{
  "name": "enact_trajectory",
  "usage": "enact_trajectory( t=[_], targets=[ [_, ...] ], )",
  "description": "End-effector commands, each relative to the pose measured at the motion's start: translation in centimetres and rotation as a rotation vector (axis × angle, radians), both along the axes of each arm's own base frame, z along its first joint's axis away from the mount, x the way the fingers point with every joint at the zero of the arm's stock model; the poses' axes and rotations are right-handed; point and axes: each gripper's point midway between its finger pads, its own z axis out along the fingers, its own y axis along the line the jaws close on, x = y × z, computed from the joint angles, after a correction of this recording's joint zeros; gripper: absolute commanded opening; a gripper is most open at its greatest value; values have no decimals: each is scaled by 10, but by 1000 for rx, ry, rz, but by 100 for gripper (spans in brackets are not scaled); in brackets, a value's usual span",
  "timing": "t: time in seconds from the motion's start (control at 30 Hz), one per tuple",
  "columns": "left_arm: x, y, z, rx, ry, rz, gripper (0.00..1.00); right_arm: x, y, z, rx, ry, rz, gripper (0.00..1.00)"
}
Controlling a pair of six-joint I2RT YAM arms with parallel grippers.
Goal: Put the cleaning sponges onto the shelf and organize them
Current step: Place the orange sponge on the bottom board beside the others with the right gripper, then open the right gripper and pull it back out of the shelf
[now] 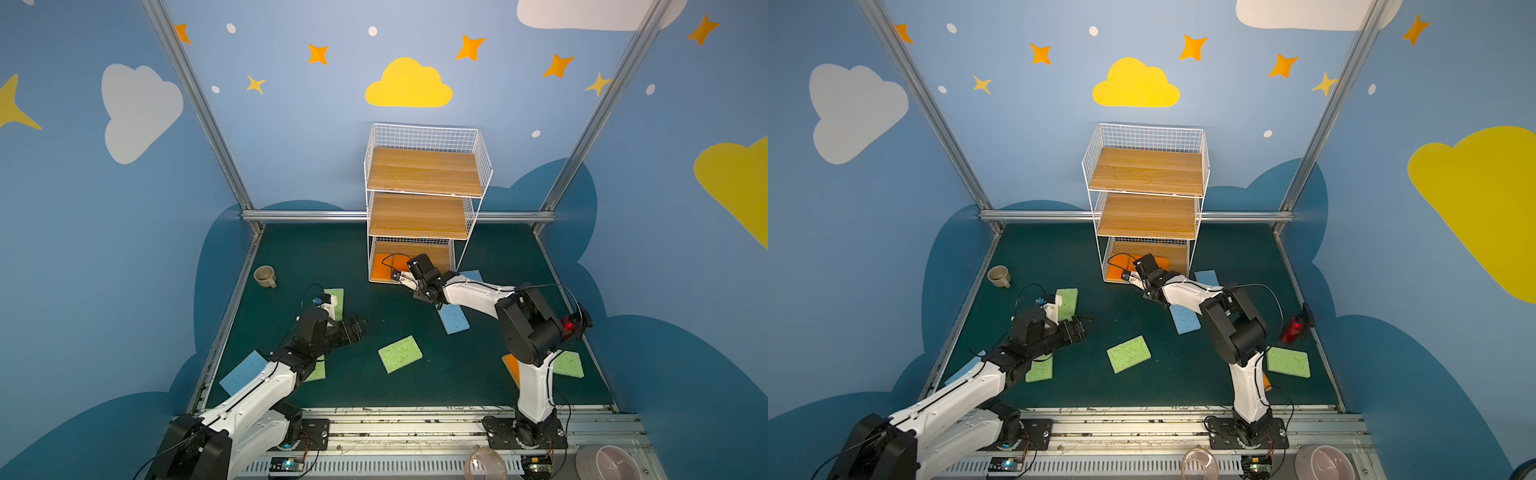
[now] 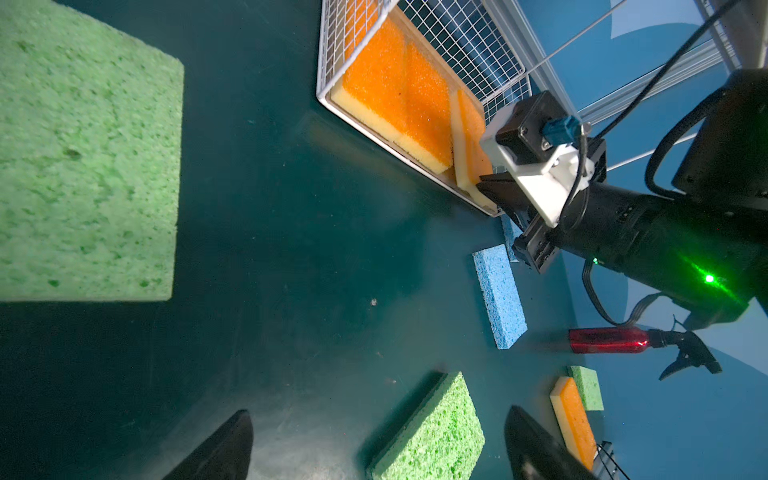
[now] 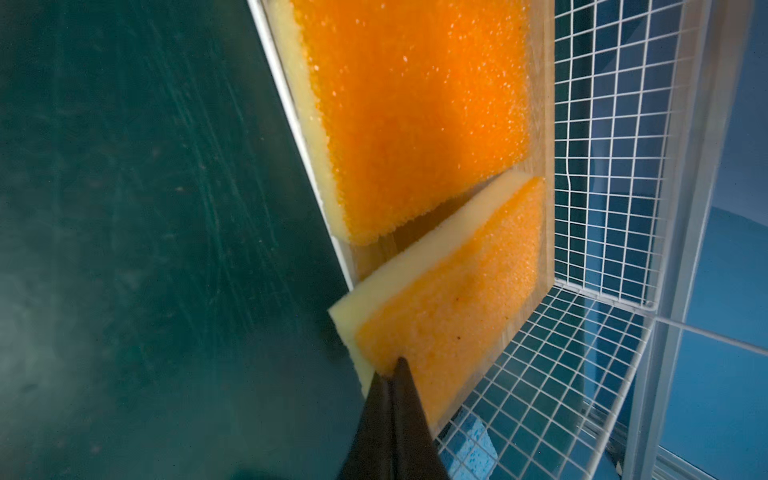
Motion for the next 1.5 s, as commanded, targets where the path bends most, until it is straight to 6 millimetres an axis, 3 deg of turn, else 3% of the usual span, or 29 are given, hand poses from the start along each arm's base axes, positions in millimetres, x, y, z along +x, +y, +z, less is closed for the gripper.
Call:
enact_trajectory(
  t=[0.0,0.27,0.5,0.8,1.07,1.27,1.3,1.37,1.47],
  targets=[
    [14,-1,9,4,-32,12,95,9,8,-3,6,3,24,0],
    [25,0,2,-19,0,19,96,28,8,-8,19,3,-1,0],
    [24,3,1,-33,-2,27,96,32,10,-12,15,7,0,0],
    [24,3,-1,-36,1,27,97,19,11,-16,10,28,11,0],
    [24,3,-2,-37,3,31,97,2,28,-14,-5,25,51,0],
    [23,4,-2,-41,2,33,97,-4,29,-12,-4,27,40,0],
    [23,3,-2,-41,0,31,96,-4,29,-11,-3,27,35,4],
    [23,3,-2,-42,0,33,97,-4,26,-9,-5,25,24,24],
    [24,4,-2,-40,-3,32,97,-6,24,-3,2,20,14,40]
  ],
)
